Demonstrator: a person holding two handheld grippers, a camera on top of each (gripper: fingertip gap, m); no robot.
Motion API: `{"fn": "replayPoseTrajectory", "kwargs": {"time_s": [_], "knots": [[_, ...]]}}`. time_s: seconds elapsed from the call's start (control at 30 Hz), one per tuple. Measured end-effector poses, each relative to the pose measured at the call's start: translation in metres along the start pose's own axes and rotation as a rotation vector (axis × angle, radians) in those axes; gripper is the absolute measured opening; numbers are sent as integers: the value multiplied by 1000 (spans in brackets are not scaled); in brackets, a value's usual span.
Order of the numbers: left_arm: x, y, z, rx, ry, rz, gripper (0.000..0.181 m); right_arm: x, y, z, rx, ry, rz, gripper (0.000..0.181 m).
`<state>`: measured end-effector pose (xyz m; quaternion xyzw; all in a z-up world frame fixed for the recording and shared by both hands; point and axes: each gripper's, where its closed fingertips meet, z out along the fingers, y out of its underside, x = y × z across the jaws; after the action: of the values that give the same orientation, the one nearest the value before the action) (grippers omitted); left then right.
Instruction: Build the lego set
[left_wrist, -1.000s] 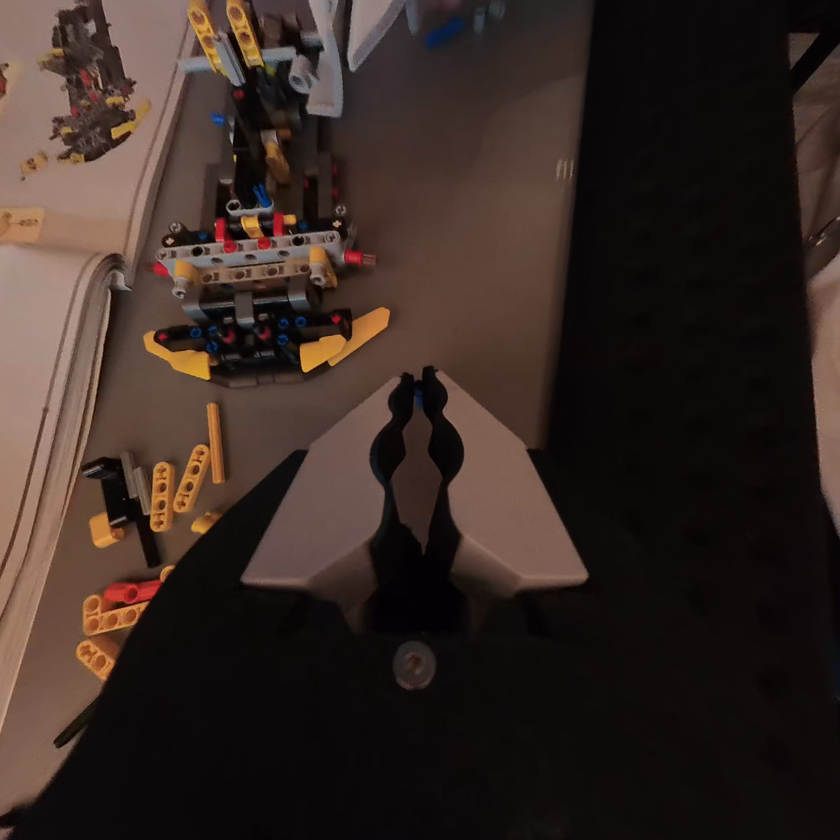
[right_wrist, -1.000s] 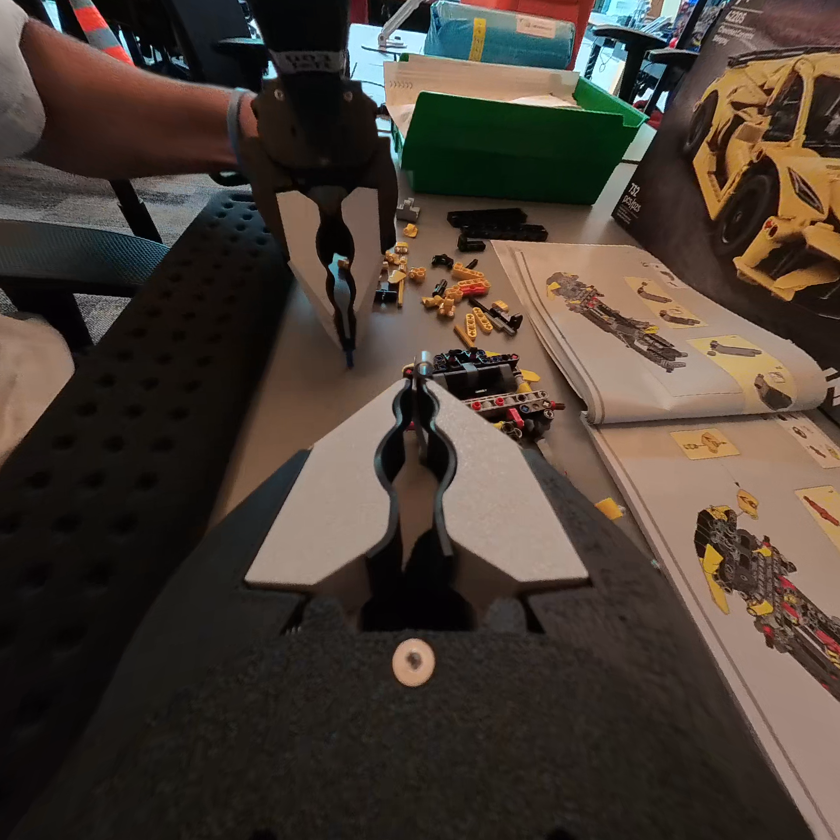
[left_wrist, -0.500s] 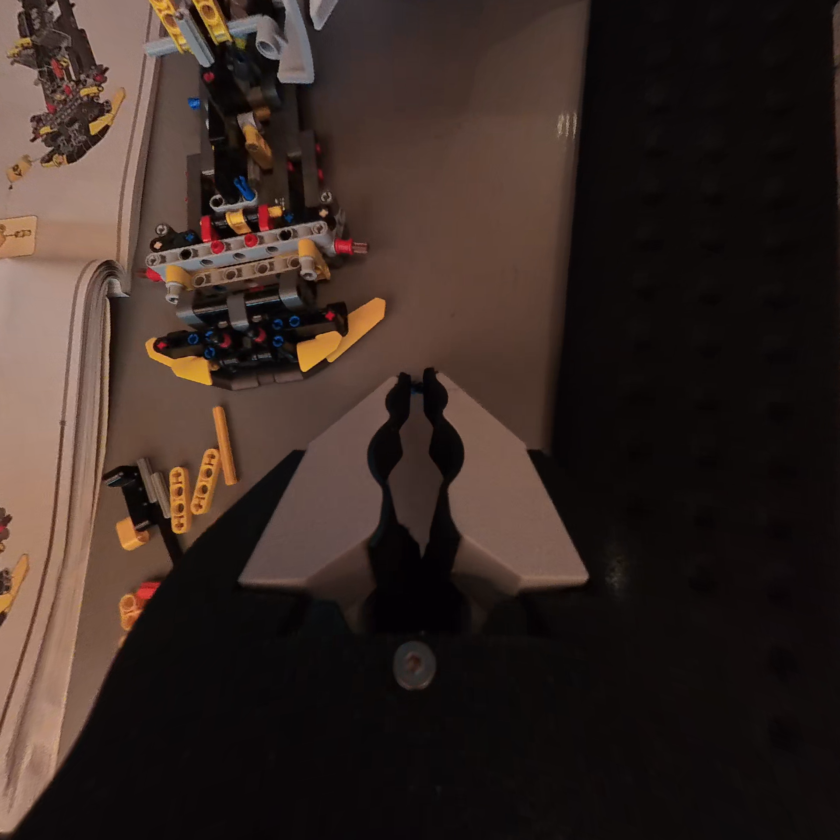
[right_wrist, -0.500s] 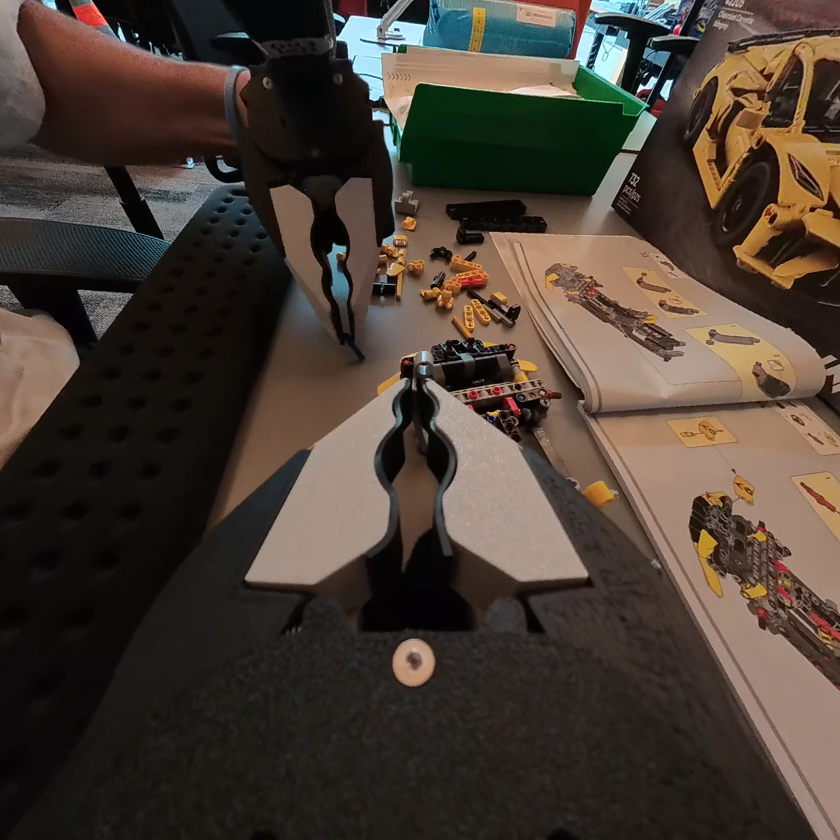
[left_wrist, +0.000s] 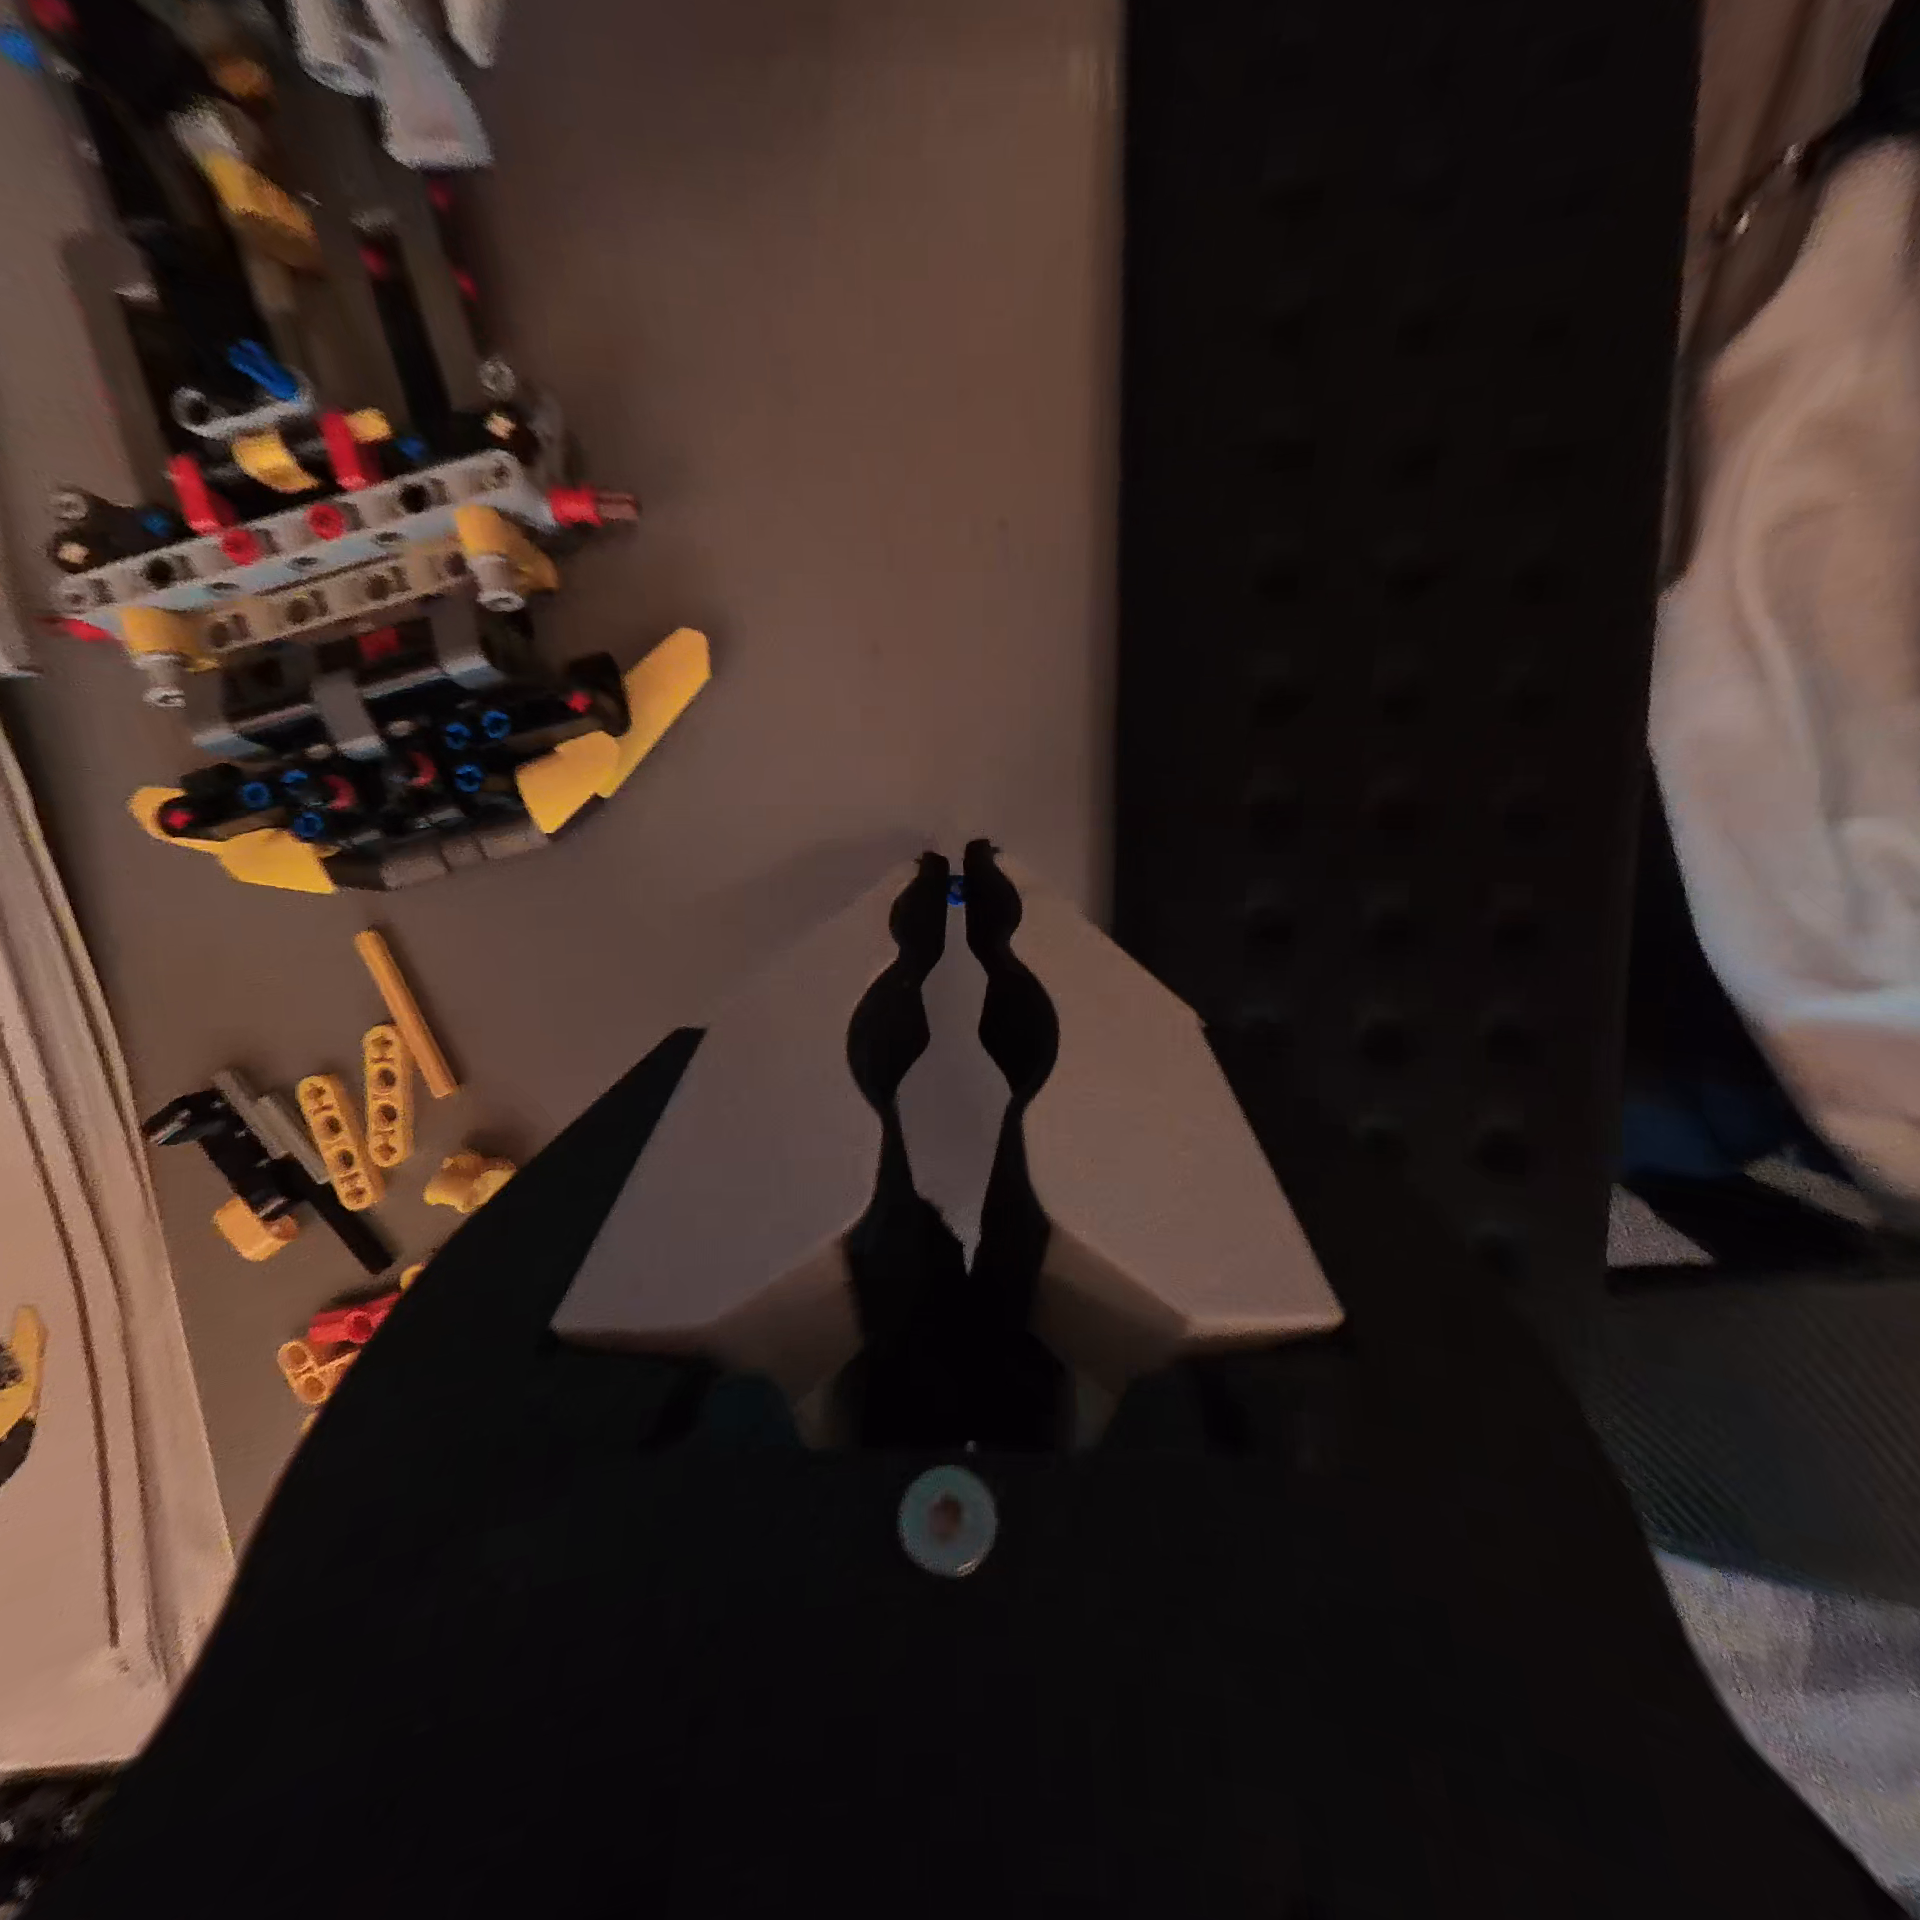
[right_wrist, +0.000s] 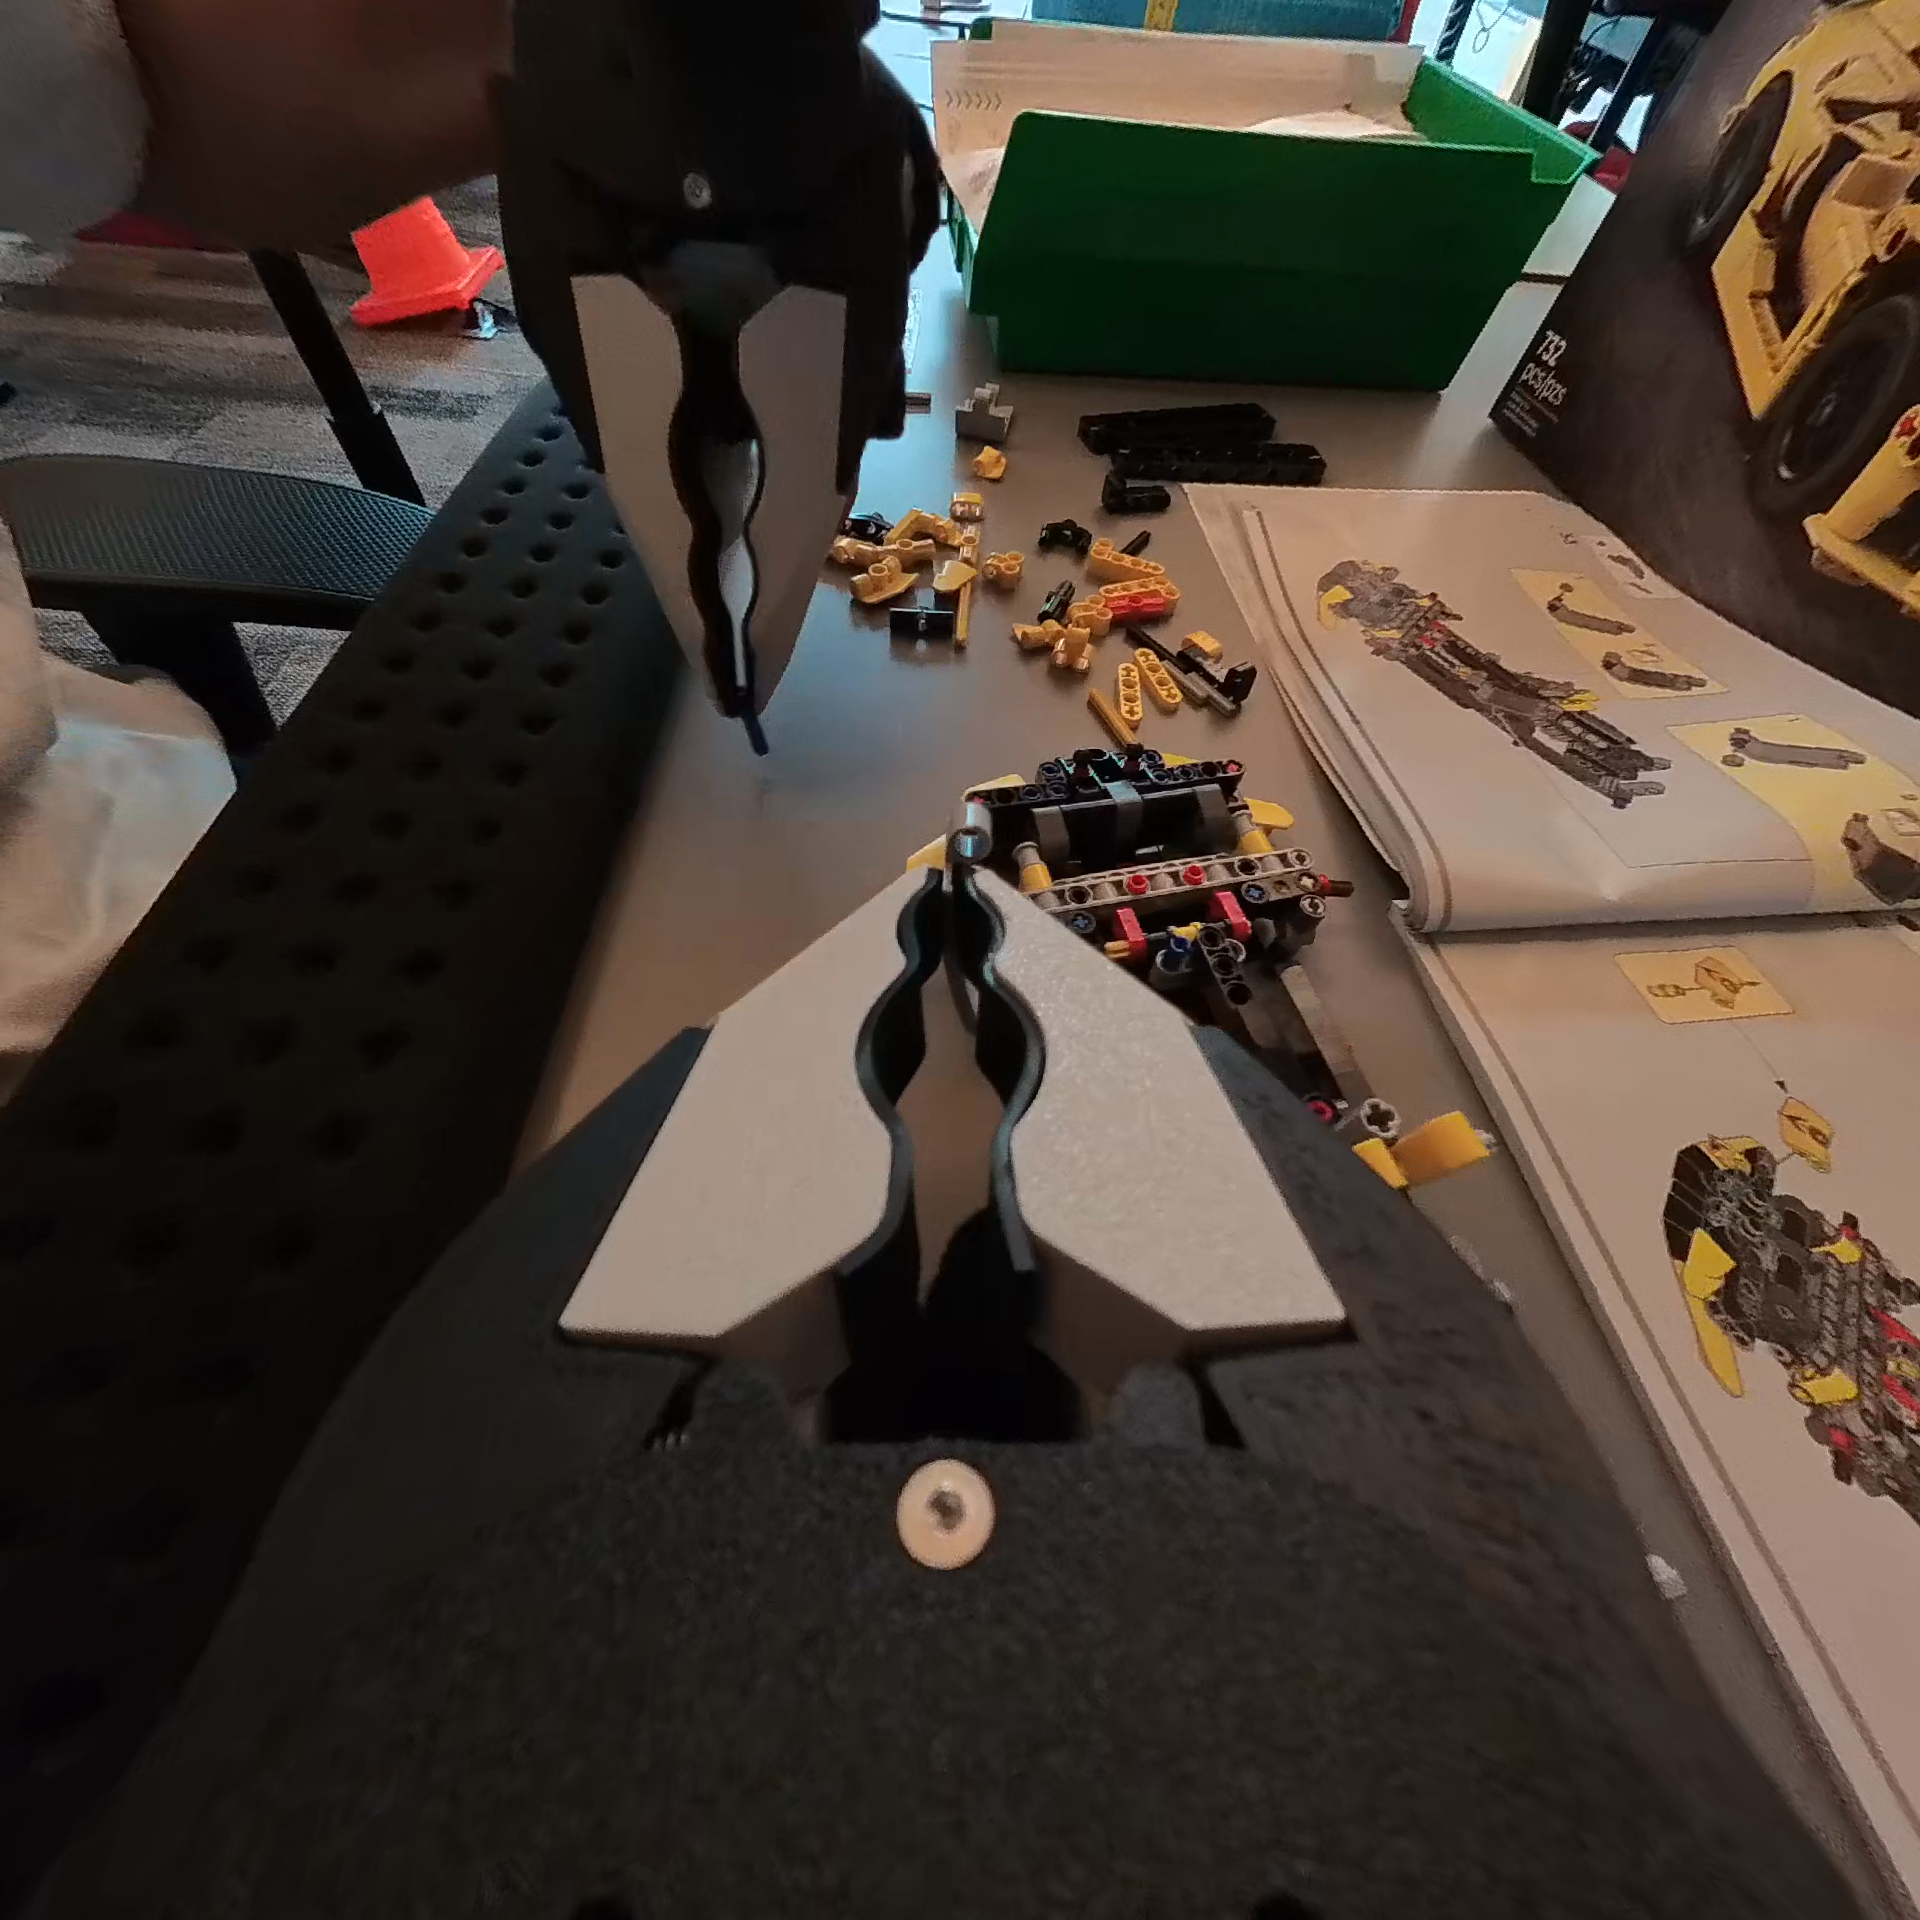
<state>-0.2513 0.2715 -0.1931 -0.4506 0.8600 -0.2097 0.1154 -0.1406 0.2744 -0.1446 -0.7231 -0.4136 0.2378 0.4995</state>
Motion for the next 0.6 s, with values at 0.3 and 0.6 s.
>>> {"fn": "replayPoseTrajectory", "kwargs": {"time_s": [0.3, 0.6], "knots": [[5, 1, 4, -70, 64, 23, 2, 1, 0, -3, 2, -2, 10, 1], [3, 3, 3, -64, 53, 21, 4, 1, 2, -5, -3, -6, 15, 1]]}}
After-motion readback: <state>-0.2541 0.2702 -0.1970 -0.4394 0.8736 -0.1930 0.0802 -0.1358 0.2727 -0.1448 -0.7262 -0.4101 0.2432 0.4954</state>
